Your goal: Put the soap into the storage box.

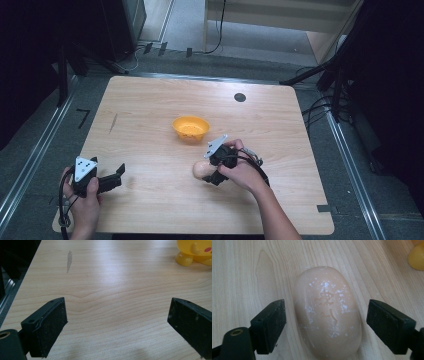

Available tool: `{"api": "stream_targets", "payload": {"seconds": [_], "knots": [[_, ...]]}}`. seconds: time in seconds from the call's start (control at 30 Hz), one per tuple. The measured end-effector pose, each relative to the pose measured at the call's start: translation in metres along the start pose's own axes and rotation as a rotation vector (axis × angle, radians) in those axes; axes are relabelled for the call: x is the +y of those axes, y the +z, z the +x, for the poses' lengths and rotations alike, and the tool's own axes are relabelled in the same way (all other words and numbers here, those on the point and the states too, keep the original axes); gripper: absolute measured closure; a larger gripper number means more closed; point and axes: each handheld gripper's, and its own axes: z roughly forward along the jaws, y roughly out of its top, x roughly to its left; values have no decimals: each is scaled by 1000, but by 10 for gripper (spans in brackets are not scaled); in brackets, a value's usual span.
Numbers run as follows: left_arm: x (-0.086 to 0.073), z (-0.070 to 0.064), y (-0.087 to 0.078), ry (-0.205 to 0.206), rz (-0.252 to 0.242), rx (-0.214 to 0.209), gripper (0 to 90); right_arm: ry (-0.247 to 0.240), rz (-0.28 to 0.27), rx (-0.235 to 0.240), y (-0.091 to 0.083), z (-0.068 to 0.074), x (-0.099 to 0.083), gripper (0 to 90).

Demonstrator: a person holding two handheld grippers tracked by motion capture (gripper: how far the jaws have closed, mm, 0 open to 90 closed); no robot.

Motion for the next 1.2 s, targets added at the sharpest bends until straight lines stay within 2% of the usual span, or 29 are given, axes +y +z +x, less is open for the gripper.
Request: {"api": "stream_targets", "payload": {"seconds": [0.07,0.5,0.63,0.83,1.0,1.1,1.2], "knots": [[0,0,0,1,1,0,28,-8,5,12,2,0,0,189],[0,0,0,5,4,-3,28,-9,24,9,10,-2,-2,267],[0,0,0,6,3,-3,31,-12,17,-3,11,-2,-1,285],[0,0,0,7,5,-2,34,16,14,-46,12,-2,1,314],[0,0,0,6,4,-6,34,10,7,-50,12,-4,0,320],[0,0,0,7,5,-5,40,9,18,-71,10,-5,0,323],[0,0,0,7,6,-5,48,6,24,-68,8,-5,-1,323]]}}
